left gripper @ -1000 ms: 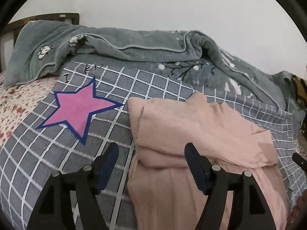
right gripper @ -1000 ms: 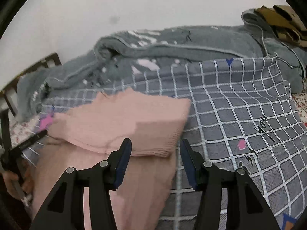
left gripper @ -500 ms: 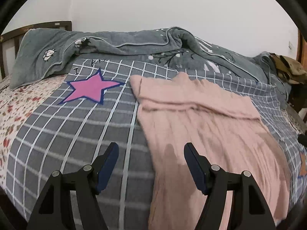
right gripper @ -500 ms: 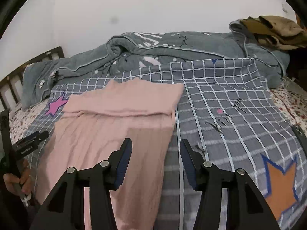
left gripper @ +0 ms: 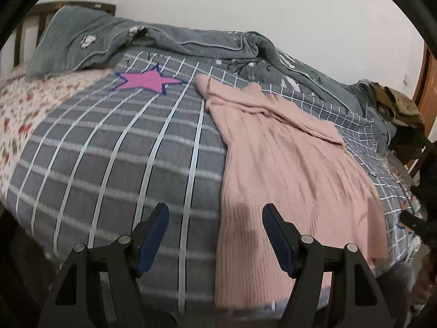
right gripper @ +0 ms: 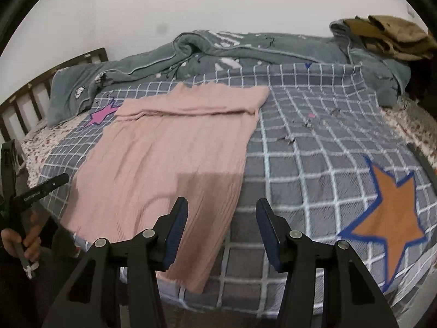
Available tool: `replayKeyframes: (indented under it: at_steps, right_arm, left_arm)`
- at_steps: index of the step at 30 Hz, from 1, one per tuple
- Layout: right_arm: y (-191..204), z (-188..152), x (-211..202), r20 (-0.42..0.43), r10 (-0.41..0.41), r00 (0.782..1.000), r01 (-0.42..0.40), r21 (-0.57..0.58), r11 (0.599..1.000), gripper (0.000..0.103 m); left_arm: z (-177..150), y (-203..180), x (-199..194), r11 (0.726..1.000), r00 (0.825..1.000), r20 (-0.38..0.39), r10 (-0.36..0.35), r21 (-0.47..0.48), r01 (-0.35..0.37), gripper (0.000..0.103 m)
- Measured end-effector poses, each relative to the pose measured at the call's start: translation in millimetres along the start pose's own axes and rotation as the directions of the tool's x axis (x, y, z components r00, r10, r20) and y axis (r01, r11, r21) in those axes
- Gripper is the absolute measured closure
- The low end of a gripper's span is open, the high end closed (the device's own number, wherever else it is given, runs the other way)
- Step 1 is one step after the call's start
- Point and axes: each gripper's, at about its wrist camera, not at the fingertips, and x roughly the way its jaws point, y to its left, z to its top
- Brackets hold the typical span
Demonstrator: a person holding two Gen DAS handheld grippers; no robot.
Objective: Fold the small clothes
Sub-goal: 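Open both tools and move them to the sweater hem, then grasp the sweater hem with the left tool while the right tool grasps the hem too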
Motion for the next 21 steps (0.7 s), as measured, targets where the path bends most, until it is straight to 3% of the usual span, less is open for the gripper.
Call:
replayKeyframes:
  at_steps: [6, 11, 15, 17, 18, 19, 20, 21]
  right_arm:
    - [-2, -20, 11, -0.042, 0.018, 0.999, -0.018, -0.005, 1.0, 0.06]
    - [1, -35, 25, -0.092, 0.043, 0.995, -0.043, 0.005, 0.999, 0.062]
    - [8, -37, 38, -0.123, 0.07, 0.99, -0.07, 0.01, 0.998, 0.062]
    - [11, -39, 45, -0.134, 0.049, 0.99, -0.05, 0.001, 0.999, 0.062]
    - [13, -39, 45, -0.123, 0.04, 0.992, -0.041, -0.005, 0.999, 0.066]
    - [14, -40, 45, -0.12, 0.046, 0.992, -0.048, -0.01, 0.999, 0.07]
    - [14, -40, 45, -0.123, 0.059, 0.991, -0.06, -0.007, 0.998, 0.083]
    - [13, -41, 45, -0.125, 0.073, 0.989, -0.074, -0.001, 0.997, 0.093]
  left_arm:
    - [-24, 0, -10, 1.0, 1.0, -0.027, -0.008, -0.011, 0.007, 0.034]
    - [-30, -12, -5, 0.999, 0.998, -0.051, -0.035, 0.027, 0.036, 0.035]
    - [-30, -19, 5, 0.999, 0.997, -0.074, -0.03, 0.027, 0.032, 0.042]
    - [-30, -20, 13, 1.0, 0.995, -0.098, -0.006, 0.017, 0.008, 0.057]
    - [-30, -20, 16, 1.0, 0.995, -0.102, 0.009, 0.015, -0.008, 0.06]
    - [-30, -21, 16, 0.999, 0.996, -0.09, 0.026, 0.021, -0.025, 0.068]
    - [-31, -23, 18, 0.999, 0.994, -0.102, 0.026, 0.025, -0.023, 0.083]
    - [-32, -23, 19, 0.999, 0.994, -0.106, 0.025, 0.028, -0.022, 0.091]
